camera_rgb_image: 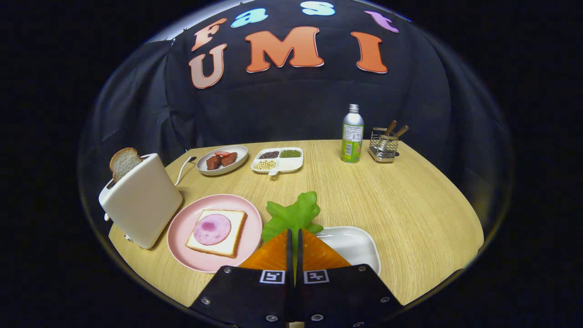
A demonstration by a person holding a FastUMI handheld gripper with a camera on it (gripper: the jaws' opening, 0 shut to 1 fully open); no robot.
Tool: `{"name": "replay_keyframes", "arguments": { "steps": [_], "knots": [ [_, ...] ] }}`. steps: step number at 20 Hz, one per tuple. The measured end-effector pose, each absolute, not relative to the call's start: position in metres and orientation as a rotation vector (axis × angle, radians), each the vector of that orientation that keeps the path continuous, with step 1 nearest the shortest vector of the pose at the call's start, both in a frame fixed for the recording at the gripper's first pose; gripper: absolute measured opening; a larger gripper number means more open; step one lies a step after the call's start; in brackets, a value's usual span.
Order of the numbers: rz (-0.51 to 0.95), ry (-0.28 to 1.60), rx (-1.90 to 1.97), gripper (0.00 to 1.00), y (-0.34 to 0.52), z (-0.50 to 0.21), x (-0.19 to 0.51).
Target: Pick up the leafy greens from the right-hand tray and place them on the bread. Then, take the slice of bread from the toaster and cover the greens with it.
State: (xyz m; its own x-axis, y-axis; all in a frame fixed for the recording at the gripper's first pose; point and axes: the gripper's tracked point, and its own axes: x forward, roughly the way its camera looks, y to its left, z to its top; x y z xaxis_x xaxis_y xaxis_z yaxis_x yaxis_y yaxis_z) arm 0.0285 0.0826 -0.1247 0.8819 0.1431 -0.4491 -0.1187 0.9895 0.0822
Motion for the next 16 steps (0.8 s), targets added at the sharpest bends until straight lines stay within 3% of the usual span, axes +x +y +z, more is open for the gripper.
{"name": "replay_keyframes", "arguments": {
  "steps": [16],
  "knots": [
    [0.299,0.474,0.04,0.01,0.199,-0.116,0.038]
  ]
}}
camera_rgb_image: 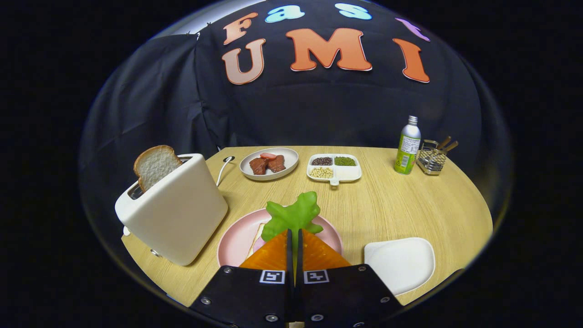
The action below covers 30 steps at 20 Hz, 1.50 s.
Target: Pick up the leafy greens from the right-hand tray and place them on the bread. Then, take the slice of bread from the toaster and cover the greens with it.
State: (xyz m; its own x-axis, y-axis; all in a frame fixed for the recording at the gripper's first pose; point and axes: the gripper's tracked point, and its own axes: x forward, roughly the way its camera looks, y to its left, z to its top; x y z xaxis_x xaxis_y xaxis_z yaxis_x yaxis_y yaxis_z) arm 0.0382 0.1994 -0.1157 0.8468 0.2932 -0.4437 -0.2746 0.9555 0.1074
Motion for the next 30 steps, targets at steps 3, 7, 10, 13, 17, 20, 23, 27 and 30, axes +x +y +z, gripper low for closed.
{"name": "replay_keyframes", "arguments": {
  "steps": [3,7,10,13,17,20,23,27,30],
  "knots": [
    [0.309,0.479,0.035,0.01,0.21,-0.122,0.04],
    [0.328,0.498,0.046,0.01,0.222,-0.133,0.045],
    [0.335,0.516,0.052,0.03,0.229,-0.143,0.05],
    [0.317,0.535,0.054,0.03,0.223,-0.154,0.051],
    [0.292,0.541,0.042,0.15,0.216,-0.156,0.049],
    [0.268,0.498,0.04,0.21,0.211,-0.14,0.049],
    [0.234,0.454,0.011,0.46,0.205,-0.12,0.051],
    [0.217,0.407,0.022,0.71,0.212,-0.089,0.051],
    [0.188,0.353,-0.003,0.85,0.218,-0.064,0.055]
  ]
}}
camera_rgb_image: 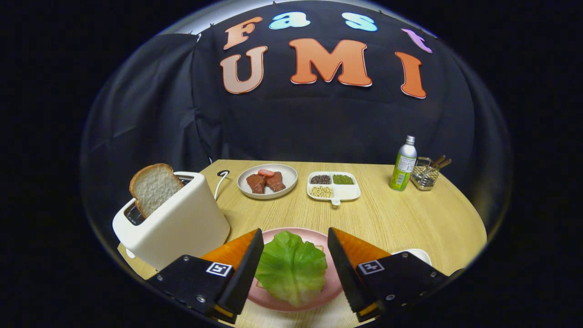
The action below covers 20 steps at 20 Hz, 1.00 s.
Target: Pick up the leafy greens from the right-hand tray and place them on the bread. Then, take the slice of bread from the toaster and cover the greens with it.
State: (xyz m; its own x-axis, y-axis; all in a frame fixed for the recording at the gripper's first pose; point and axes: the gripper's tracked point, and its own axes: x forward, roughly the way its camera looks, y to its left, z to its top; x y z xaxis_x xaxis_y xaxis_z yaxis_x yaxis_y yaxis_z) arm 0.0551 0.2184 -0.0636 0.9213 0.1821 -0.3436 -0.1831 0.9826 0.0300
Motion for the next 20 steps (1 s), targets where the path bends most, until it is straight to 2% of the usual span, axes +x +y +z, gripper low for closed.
{"name": "replay_keyframes", "arguments": {
  "steps": [1,3,14,20],
  "knots": [
    [0.184,0.337,-0.006,0.94,0.224,-0.055,0.056],
    [0.186,0.319,-0.006,0.98,0.236,-0.041,0.055],
    [0.281,0.168,-0.051,0.98,0.35,0.035,0.039],
    [0.33,0.169,-0.057,0.98,0.4,0.032,0.033]
  ]
}}
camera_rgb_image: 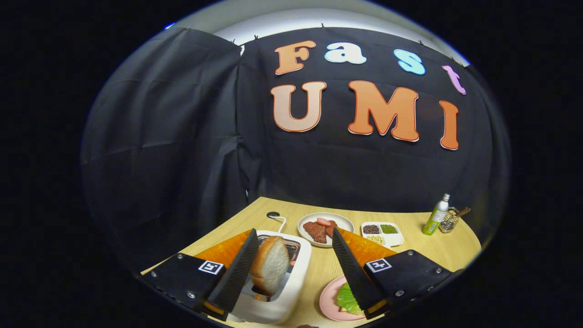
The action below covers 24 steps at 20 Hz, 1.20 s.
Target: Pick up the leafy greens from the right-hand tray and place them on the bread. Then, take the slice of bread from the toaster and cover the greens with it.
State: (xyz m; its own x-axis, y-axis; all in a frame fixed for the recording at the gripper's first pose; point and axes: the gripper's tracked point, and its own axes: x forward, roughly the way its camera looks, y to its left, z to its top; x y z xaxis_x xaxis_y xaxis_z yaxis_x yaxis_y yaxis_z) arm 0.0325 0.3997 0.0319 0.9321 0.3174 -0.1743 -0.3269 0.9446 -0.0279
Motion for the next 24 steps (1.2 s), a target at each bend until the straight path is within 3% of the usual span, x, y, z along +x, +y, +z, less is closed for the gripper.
{"name": "replay_keyframes", "arguments": {
  "steps": [8,10,12,16,17,19,24],
  "knots": [
    [0.332,0.282,-0.095,0.98,0.418,-0.022,0.037],
    [0.34,0.305,-0.099,0.94,0.421,-0.031,0.037],
    [0.342,0.283,-0.123,0.83,0.422,-0.03,0.038],
    [0.374,0.314,-0.114,0.52,0.431,-0.036,0.032],
    [0.376,0.315,-0.108,0.4,0.432,-0.036,0.031],
    [0.375,0.312,-0.107,0.3,0.434,-0.036,0.031],
    [0.353,0.282,-0.077,0.17,0.423,-0.021,0.034]
  ]
}}
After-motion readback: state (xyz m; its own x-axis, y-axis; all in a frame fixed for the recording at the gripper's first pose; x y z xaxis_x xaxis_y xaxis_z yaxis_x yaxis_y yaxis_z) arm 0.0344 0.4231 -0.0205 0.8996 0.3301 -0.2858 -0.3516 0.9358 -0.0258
